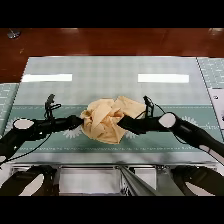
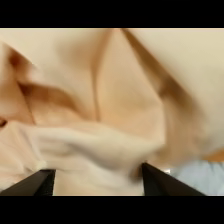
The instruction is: Fold the shirts.
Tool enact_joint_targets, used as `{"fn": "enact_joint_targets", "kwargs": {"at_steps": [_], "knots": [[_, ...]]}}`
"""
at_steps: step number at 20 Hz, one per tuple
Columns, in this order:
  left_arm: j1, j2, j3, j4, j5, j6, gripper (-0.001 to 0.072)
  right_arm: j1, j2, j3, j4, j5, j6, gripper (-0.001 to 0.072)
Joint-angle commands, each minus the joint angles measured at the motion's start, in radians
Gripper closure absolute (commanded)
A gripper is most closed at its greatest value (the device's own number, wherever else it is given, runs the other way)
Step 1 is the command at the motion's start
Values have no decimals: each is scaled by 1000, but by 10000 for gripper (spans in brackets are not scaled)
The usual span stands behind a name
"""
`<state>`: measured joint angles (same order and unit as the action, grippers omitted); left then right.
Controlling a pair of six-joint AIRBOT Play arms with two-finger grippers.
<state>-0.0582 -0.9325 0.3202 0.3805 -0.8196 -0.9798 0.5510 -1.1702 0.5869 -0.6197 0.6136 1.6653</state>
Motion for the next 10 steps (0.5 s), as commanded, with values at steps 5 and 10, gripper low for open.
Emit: {"fn": "enact_joint_targets", "kwargs": {"at_steps": [5, 10], "knots": [[3, 0, 5, 0, -3, -1, 689, -18, -208, 242, -22, 119, -126, 679], [92, 0, 287, -8, -108, -9, 690, -171, -101, 573, -233, 380, -121, 680]]}}
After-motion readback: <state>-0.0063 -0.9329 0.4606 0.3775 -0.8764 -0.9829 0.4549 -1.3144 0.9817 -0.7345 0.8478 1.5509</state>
